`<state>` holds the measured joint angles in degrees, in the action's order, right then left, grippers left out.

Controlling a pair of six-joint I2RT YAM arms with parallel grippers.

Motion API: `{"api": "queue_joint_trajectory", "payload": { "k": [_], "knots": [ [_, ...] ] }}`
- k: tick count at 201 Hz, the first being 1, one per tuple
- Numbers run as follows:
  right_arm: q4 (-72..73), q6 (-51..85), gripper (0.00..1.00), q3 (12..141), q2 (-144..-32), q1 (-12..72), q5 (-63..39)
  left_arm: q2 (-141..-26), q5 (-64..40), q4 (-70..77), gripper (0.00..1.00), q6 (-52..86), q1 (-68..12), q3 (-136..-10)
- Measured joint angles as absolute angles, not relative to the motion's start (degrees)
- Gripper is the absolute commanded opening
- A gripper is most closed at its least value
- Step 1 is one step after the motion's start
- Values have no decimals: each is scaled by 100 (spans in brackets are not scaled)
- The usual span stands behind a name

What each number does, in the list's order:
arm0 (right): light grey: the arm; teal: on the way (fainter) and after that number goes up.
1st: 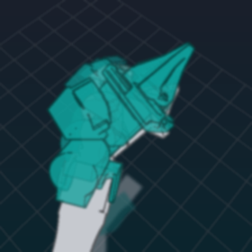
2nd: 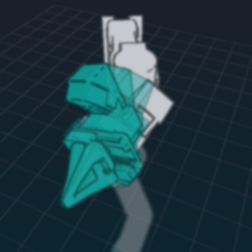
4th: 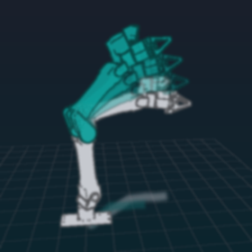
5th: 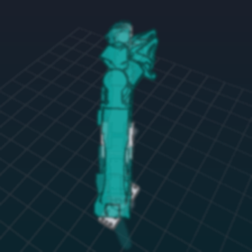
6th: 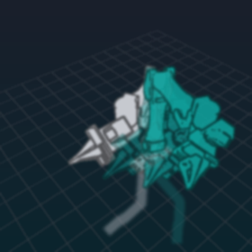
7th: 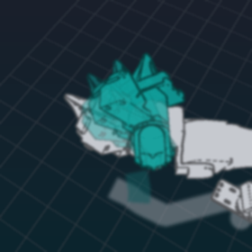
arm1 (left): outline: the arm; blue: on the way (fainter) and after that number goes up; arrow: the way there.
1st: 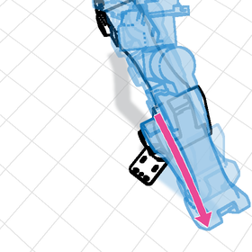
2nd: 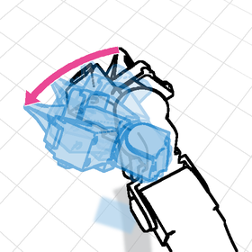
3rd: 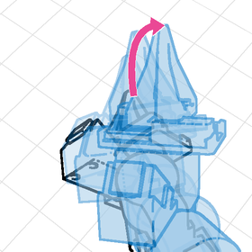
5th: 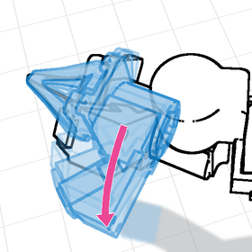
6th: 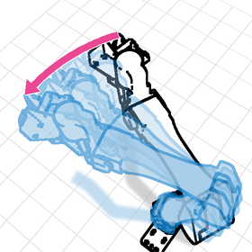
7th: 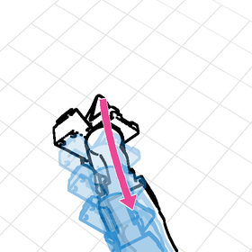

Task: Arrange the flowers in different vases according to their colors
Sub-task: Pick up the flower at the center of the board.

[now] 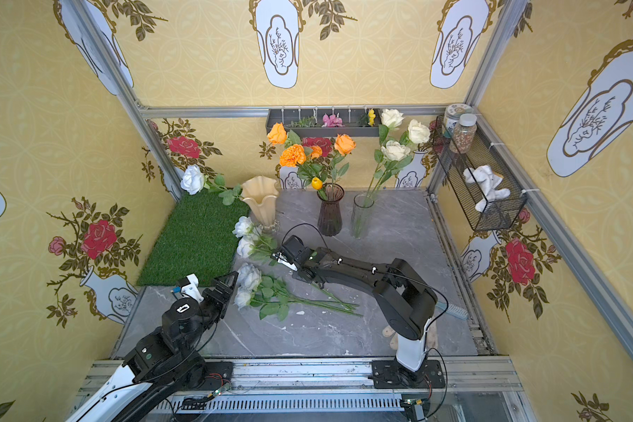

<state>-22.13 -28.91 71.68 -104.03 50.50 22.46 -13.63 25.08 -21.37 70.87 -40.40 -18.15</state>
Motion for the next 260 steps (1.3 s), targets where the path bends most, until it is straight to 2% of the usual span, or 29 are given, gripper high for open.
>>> {"api": "queue_joint_trajectory", "payload": {
  "k": [67, 105, 179, 212, 236, 260],
  "knots": [
    [-1627, -2978, 0, 7024, -9795, 5345, 2757, -1315, 2506, -2123, 100, 7089, -4040, -1815],
    [-1328, -3065, 0, 6952, -10088, 5629, 2897, -1275, 2504, -2123, 100, 7089, -4040, -1815],
    [-1352, -3326, 0, 6674, -10200, 5312, 3280, -1192, 2506, -2126, 100, 7089, -4040, -1806],
    [-1347, -3319, 0, 6663, -9821, 5321, 3531, -1197, 2499, -2099, 100, 7085, -4040, -1796],
    [-1361, -3251, 0, 6753, -9496, 5395, 3581, -1450, 2307, -1861, 100, 6949, -4040, -1809],
    [-1374, -3092, 0, 6862, -9319, 5437, 3420, -2309, 1959, -1205, 100, 6899, -4064, -1964]
  ]
}}
